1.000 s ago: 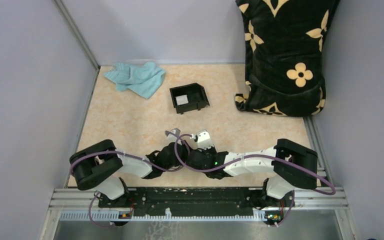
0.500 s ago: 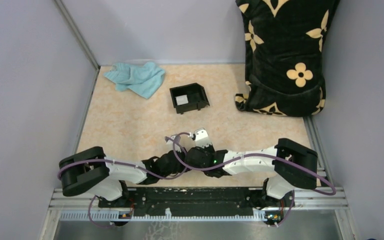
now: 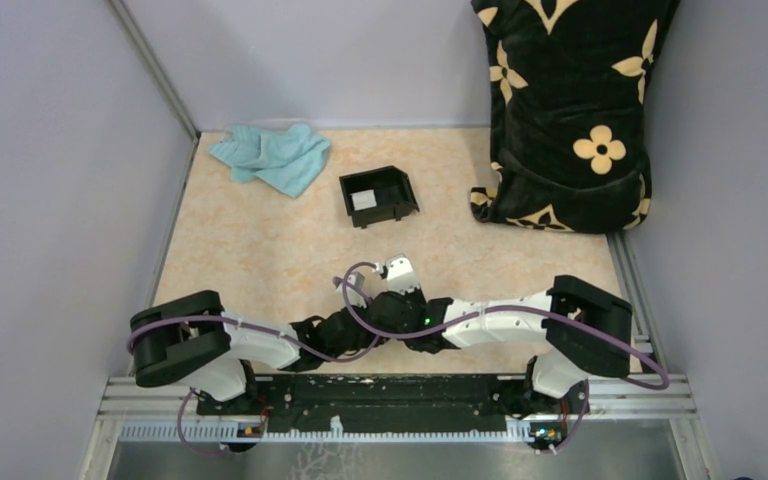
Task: Put the credit cards into the card holder
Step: Close the card holder at the center of the board.
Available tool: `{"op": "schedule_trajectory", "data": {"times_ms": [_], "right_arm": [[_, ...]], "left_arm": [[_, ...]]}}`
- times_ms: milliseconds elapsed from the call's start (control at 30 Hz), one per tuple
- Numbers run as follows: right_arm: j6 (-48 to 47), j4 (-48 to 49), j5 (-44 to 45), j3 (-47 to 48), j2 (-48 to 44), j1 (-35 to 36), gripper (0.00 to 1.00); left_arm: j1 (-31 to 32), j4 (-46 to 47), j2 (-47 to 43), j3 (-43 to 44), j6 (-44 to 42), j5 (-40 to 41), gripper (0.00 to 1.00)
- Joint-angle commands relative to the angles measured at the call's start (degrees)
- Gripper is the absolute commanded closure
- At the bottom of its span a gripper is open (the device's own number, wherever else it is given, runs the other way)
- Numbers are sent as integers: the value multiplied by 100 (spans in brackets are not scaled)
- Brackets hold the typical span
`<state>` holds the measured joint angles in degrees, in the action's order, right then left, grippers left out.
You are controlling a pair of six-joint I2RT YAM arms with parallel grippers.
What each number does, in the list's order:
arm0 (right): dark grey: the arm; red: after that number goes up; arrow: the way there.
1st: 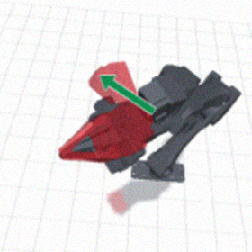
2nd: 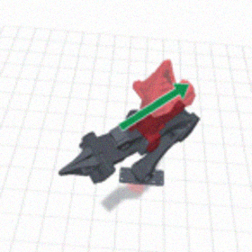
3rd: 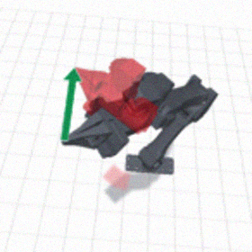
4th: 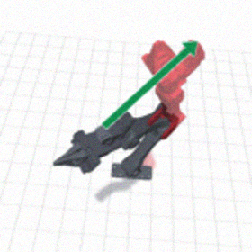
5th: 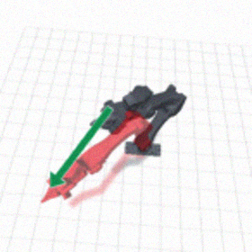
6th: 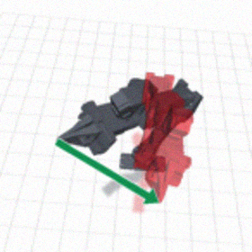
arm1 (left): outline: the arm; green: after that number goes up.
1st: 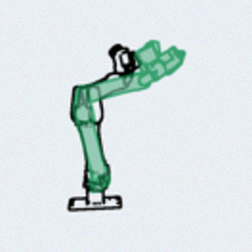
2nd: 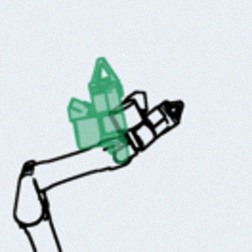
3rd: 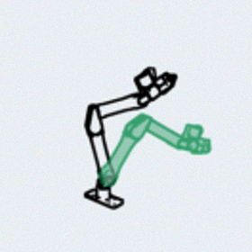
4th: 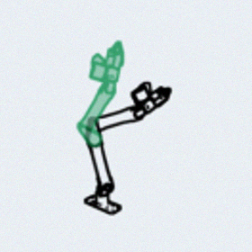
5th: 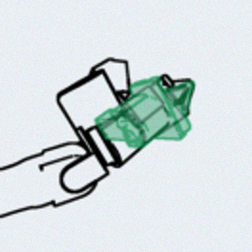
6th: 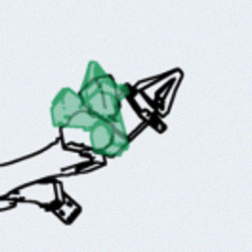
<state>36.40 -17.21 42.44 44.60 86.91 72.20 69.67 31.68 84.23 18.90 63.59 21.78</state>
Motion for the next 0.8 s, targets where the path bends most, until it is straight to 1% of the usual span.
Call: {"op": "schedule_trajectory", "data": {"times_ms": [0, 167, 467, 767], "right_arm": [[105, 271, -54, -11, 98, -23, 99], [122, 294, -38, 8, 202, -4, 98], [288, 389, 54, -304, 186, -4, 98], [373, 333, 374, -563, -59, -5, 98]], "left_arm": [[20, -124, 276, 120, -2, 98, 74], [18, -101, 339, 150, 43, 123, 74], [21, -181, 229, 153, 57, 173, 75], [42, -258, 198, 176, 74, 216, 75]]}}
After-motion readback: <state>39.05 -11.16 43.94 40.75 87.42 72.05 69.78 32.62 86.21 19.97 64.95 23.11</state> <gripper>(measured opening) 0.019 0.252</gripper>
